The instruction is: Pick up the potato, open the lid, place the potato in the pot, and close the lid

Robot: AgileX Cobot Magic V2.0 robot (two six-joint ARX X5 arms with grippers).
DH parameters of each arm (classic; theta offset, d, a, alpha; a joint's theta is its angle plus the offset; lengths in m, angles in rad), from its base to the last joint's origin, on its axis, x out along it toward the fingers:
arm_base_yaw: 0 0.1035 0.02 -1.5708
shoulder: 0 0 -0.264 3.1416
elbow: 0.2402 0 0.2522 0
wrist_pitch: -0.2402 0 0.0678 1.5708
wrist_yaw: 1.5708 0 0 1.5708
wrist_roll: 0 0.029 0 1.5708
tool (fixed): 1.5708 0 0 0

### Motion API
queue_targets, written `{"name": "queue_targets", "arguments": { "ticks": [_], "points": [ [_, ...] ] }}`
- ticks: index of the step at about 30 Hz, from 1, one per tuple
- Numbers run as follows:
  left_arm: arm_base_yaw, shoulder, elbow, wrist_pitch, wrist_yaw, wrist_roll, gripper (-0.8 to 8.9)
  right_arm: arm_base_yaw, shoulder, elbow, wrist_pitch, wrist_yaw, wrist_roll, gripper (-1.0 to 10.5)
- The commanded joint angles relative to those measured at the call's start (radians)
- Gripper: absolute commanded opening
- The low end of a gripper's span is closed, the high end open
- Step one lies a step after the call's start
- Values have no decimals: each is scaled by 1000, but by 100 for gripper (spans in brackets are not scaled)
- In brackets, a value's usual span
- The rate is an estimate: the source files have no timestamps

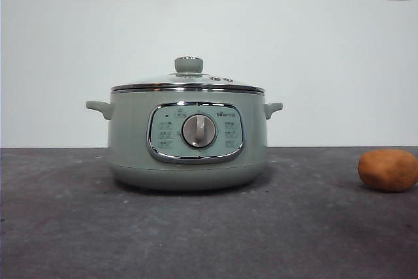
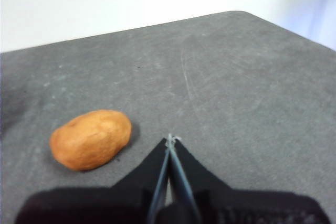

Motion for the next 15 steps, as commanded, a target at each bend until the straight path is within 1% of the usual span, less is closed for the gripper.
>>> {"name": "queue_targets", "arguments": {
  "ticks": [1,4,10,12,15],
  "points": [
    [2,0,-10,21,3,-23,-5,0,-2,-4,5,-6,69,-5],
    [2,0,-10,45,-1,-72,-6,0,-2,18,5,-28,68,-8],
    [2,2,6,87,-1,-113,-6,0,16,119,-30,-29,70,-8],
    [2,6,20,86,-1,-129,-6,0,35,157,-41,-31,89,-8],
    [2,22,54,86,-1,-153,-6,0,81,221,-40,-67,100,-8]
  ]
}}
